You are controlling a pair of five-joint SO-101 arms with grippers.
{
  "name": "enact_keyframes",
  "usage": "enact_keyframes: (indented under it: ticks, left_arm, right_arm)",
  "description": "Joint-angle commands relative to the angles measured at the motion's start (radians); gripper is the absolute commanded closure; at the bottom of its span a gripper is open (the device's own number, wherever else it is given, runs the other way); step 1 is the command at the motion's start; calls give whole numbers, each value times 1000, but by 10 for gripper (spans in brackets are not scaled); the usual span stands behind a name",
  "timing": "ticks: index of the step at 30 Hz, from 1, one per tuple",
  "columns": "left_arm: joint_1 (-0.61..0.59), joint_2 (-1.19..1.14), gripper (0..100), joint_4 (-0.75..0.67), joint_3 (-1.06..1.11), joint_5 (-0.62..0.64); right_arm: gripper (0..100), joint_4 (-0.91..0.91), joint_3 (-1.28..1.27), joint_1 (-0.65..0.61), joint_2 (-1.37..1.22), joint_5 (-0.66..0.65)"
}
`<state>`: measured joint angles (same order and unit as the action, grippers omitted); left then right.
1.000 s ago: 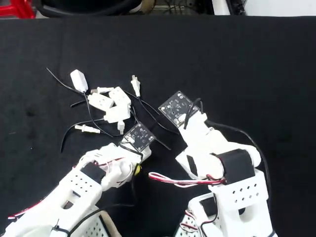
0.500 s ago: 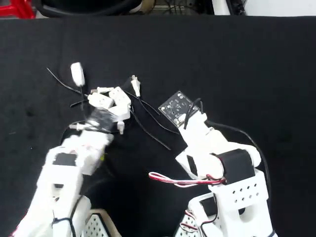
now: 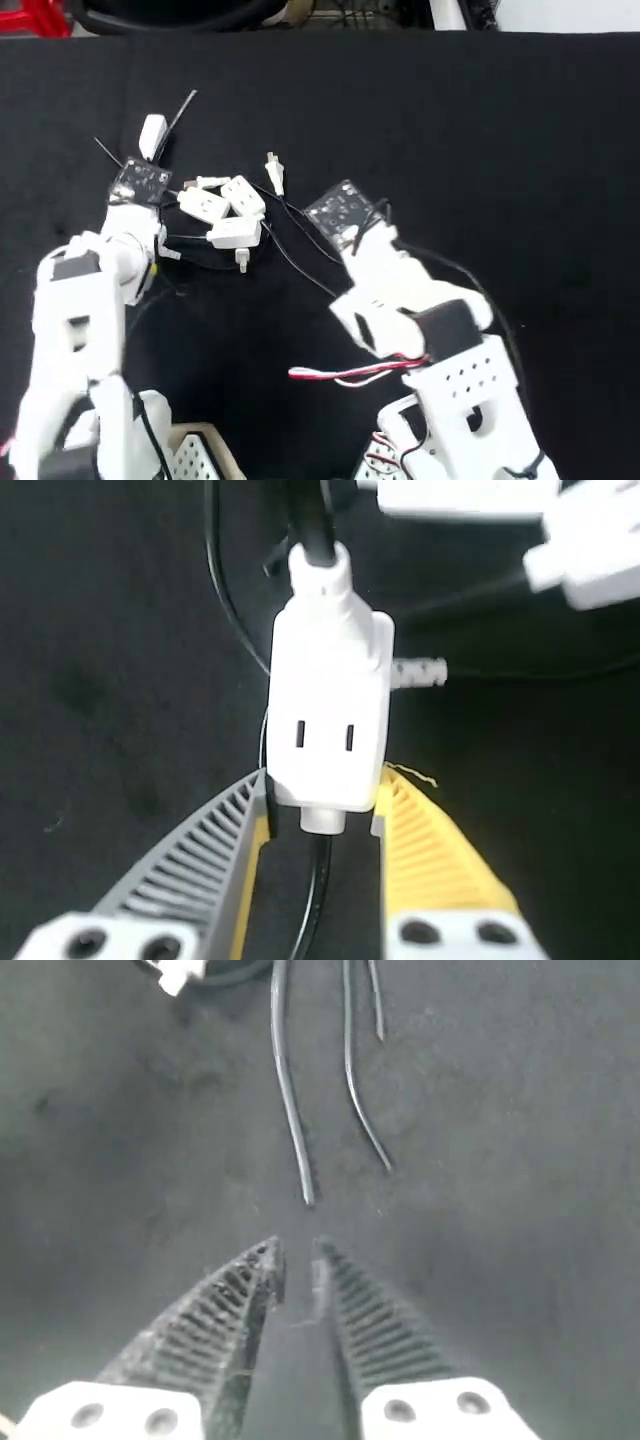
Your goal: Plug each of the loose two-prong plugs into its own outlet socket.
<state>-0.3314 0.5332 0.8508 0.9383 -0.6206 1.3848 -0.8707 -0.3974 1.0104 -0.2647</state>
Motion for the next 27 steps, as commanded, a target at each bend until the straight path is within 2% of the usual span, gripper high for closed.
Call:
enact_keyframes:
  ticks: [1, 4, 6, 8, 12, 15, 20, 23, 27]
  left_arm:
    - [-77, -149, 850, 18, -173, -3]
    - [-104, -235, 670, 20, -245, 6]
    - [-85, -236, 602, 20, -263, 0]
    - [-42, -212, 620, 31, -271, -20]
    - [117, -107, 705, 129, -311, -55]
    - [239, -98, 751, 51, -328, -141]
    - [390, -296, 761, 55, -449, -315]
    - [414, -476, 761, 157, -607, -379]
    - [415, -695, 761, 259, -792, -388]
  right_arm:
    - [821, -104, -10, -38, -64, 35]
    - [818, -107, 7, -37, -143, 35]
    - [818, -107, 18, -23, -186, 29]
    - [818, -106, 38, 21, -220, 28]
    - [818, -101, 59, 198, -257, -18]
    - [818, -101, 62, 304, -275, -43]
    - [818, -103, 68, 356, -334, -43]
    - [818, -101, 88, 356, -387, -43]
    - [818, -103, 128, 356, -460, -43]
